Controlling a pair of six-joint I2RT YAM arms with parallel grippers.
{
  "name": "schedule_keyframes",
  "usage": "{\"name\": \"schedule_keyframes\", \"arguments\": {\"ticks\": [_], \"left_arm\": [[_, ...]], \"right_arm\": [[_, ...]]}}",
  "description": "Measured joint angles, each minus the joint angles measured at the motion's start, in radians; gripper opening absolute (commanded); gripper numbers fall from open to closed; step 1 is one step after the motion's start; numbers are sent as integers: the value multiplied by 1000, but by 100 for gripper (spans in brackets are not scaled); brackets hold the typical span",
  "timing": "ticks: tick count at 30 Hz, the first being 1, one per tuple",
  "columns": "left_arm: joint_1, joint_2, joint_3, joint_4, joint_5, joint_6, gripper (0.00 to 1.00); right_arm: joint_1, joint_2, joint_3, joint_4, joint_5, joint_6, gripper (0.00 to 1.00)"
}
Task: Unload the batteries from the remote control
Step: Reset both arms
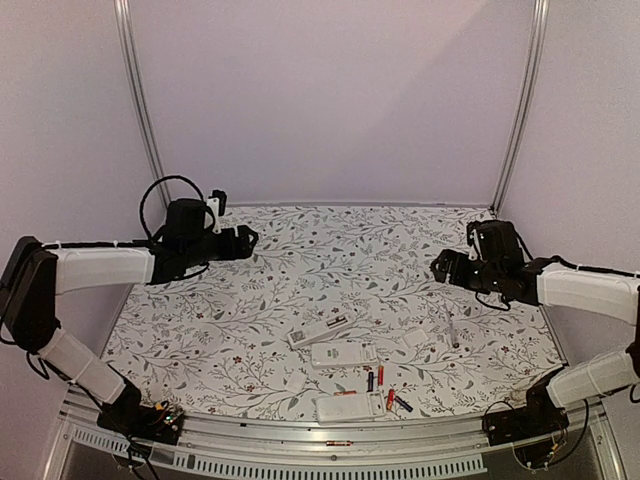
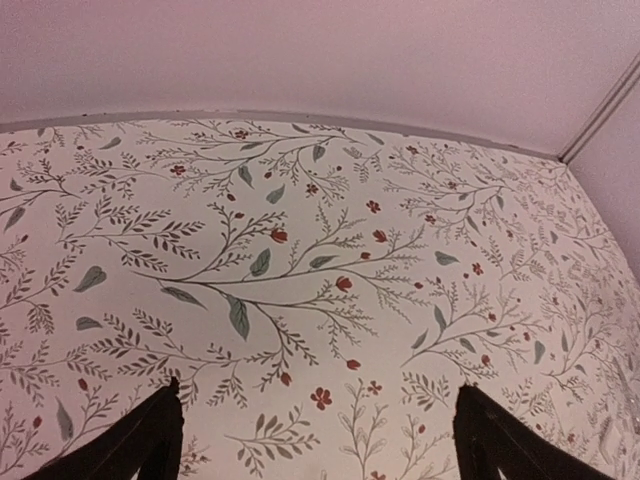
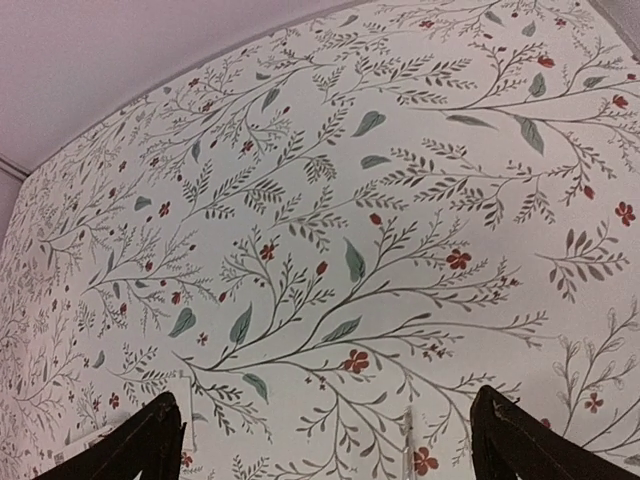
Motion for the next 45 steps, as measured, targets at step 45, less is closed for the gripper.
{"name": "schedule_keyframes", "arguments": {"ticks": [45], "left_arm": [[451,-28,-636,1078,-55,381,100]], "right_arm": [[-613,199,-550,1411,-149,-383,99]]}}
